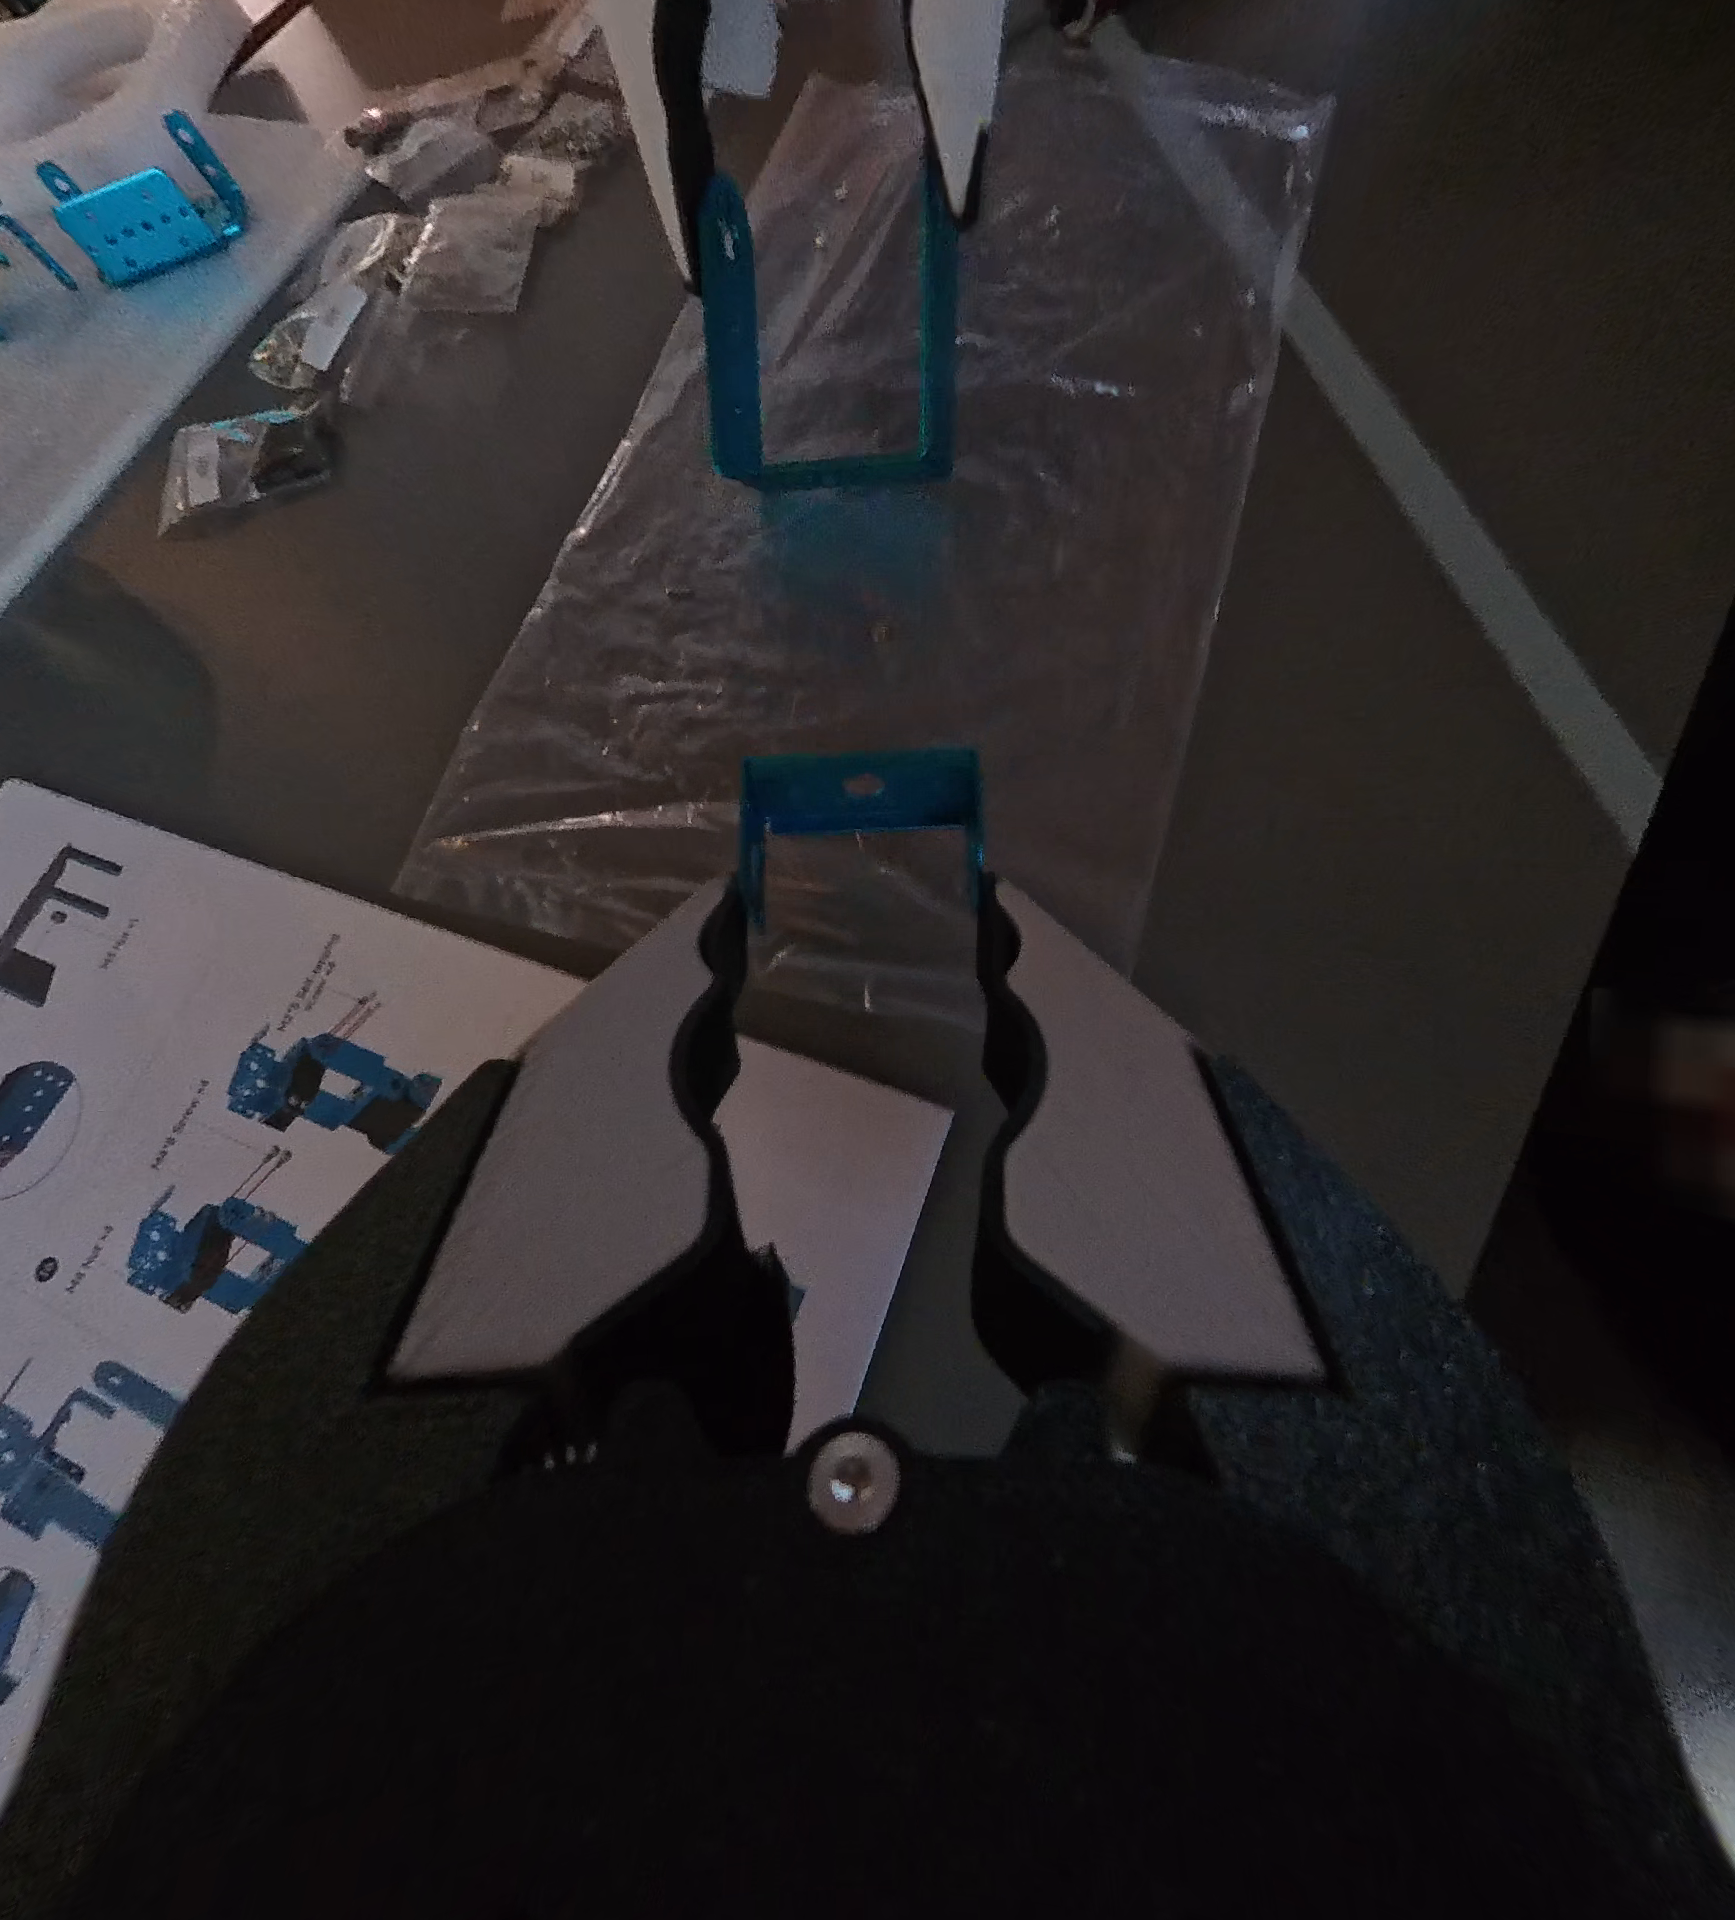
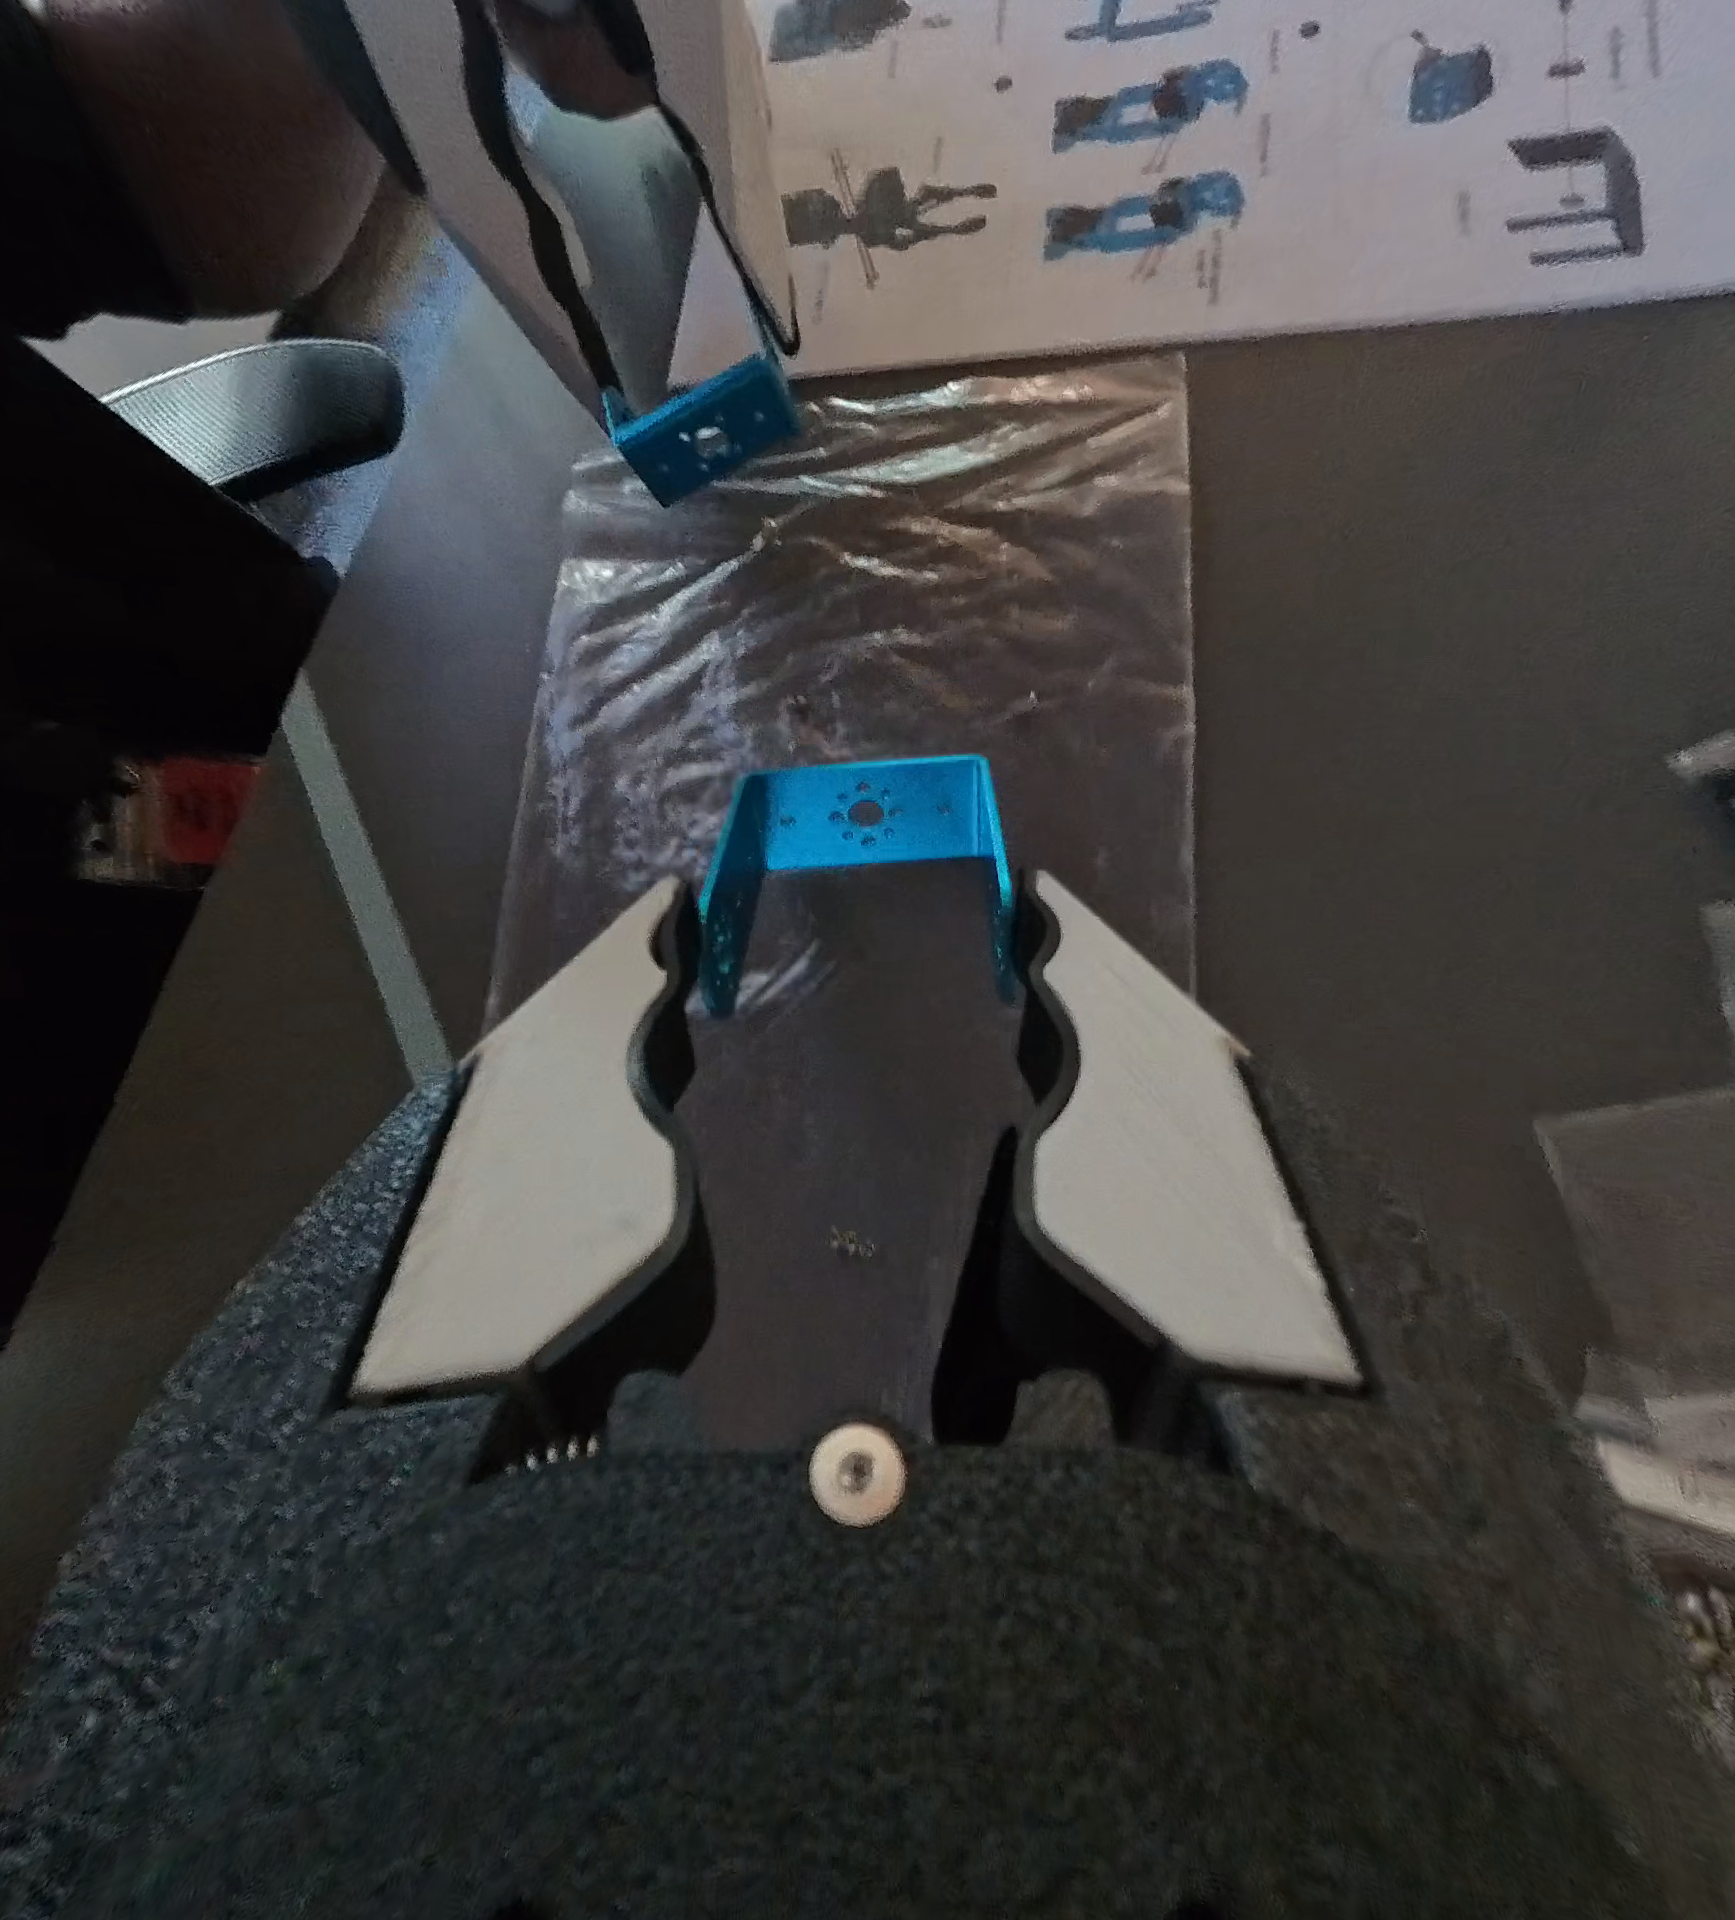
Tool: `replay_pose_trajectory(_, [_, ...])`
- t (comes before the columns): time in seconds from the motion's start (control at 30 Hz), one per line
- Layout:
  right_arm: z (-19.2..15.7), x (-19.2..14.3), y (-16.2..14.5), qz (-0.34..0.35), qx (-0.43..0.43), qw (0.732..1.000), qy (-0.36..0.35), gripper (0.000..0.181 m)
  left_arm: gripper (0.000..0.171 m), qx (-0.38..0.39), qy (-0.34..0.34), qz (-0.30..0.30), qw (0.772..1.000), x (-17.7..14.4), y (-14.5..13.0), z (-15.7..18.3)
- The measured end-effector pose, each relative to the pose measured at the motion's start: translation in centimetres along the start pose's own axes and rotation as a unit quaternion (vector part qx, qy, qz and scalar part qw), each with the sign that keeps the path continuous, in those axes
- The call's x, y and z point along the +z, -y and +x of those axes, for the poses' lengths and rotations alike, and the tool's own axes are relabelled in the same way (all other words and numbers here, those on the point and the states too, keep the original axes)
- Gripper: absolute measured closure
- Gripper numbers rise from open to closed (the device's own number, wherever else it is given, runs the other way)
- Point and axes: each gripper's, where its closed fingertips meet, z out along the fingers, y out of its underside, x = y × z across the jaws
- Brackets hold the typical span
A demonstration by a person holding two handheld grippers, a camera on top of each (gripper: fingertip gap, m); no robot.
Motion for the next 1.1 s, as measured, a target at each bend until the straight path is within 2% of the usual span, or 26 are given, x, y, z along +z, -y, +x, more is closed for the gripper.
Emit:
replay_pose_trajectory(0.1, [-0.6,0.3,-2.0,-0.032,0.038,0.998,0.029,0.119,0.128,-0.02,0.012,0.009,1.0,0.5,0.7,0.0])
replay_pose_trajectory(0.17, [-0.7,1.1,-4.2,-0.091,0.032,0.995,0.009,0.118,0.128,-0.02,0.013,-0.001,1.0,0.9,0.6,0.4])
replay_pose_trajectory(0.27, [-1.0,1.1,-3.8,-0.088,0.005,0.996,-0.017,0.118,0.128,-0.029,-0.003,-0.004,1.0,1.7,1.1,1.5])
replay_pose_trajectory(0.3, [-1.1,1.0,-3.9,-0.092,0.011,0.995,-0.024,0.11,0.128,-0.03,-0.005,-0.008,0.999,2.1,1.3,1.6])
replay_pose_trajectory(0.33, [-1.1,0.8,-3.7,-0.084,0.015,0.996,-0.035,0.104,0.128,-0.03,-0.006,-0.013,0.999,2.4,1.5,1.8])
replay_pose_trajectory(0.47, [-0.8,-1.5,-1.5,-0.003,0.01,0.992,-0.129,0.112,0.127,-0.022,0.018,-0.055,0.998,3.7,1.0,1.9])
replay_pose_trajectory(0.53, [-1.4,-2.6,-0.6,0.044,0.028,0.985,-0.167,0.114,0.126,-0.025,0.032,-0.053,0.998,3.8,1.3,2.1])
replay_pose_trajectory(0.6, [-2.9,-3.4,0.3,0.107,0.065,0.976,-0.178,0.117,0.106,-0.034,0.06,-0.042,0.997,3.5,1.5,1.9])
replay_pose_trajectory(0.7, [-5.5,-4.0,0.9,0.187,0.105,0.957,-0.195,0.121,0.098,-0.082,0.109,0.004,0.991,2.1,2.3,1.6])
replay_pose_trajectory(0.8, [-7.9,-3.4,-0.1,0.214,0.137,0.941,-0.224,0.125,0.103,-0.131,0.193,0.036,0.972,-0.4,2.6,1.7])
replay_pose_trajectory(0.9, [-12.5,-2.3,-0.3,0.256,0.157,0.928,-0.222,0.133,0.104,-0.18,0.248,0.037,0.951,-2.6,1.5,4.0])
replay_pose_trajectory(0.93, [-14.2,-1.8,-0.2,0.269,0.15,0.926,-0.218,0.133,0.105,-0.19,0.255,0.04,0.947,-3.1,1.1,5.2])
replay_pose_trajectory(1.0, [-17.1,-0.4,-1.1,0.254,0.133,0.931,-0.227,0.127,0.106,-0.194,0.252,0.051,0.947,-3.5,0.5,7.9])
replay_pose_trajectory(1.1, [-20.1,-0.2,-2.0,0.264,0.09,0.923,-0.265,0.131,0.114,-0.176,0.243,0.078,0.951,-3.2,0.3,11.2])
